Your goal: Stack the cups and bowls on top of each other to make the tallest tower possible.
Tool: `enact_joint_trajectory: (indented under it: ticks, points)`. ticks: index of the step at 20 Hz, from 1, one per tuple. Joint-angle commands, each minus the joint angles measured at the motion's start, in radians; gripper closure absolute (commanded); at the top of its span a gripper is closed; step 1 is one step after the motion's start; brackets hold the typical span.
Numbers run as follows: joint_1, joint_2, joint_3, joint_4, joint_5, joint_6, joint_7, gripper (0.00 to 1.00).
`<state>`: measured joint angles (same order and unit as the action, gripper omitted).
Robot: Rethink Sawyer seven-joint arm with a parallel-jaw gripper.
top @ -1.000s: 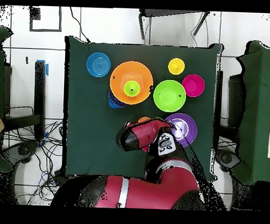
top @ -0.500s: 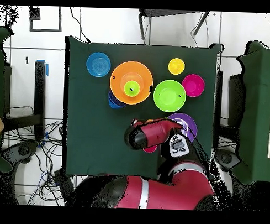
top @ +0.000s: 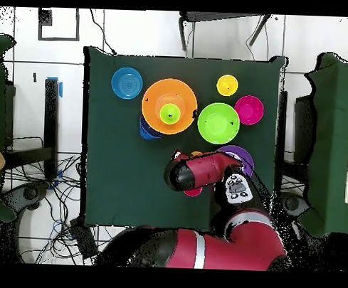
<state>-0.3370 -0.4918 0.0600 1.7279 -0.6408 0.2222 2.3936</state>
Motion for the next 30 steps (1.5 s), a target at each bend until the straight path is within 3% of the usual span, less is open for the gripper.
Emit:
enact_joint_trajectory:
  ticks: [1,7,11,15,19,26,30]
  points:
    - [-0.014,-0.085,0.167,0.015,0.038,0.169,-0.138,1.00]
    - [-0.026,-0.178,0.213,0.039,0.114,0.304,-0.157,1.00]
    - [0.013,-0.208,0.193,0.000,0.147,0.381,-0.118,1.00]
    - [0.073,-0.162,0.139,-0.073,0.118,0.383,-0.056,1.00]
    - [0.100,-0.163,0.142,-0.076,0.155,0.411,-0.008,1.00]
    - [0.177,-0.101,0.107,-0.137,0.182,0.346,0.087,1.00]
    - [0.192,-0.070,0.107,-0.192,0.200,0.364,0.067,1.00]
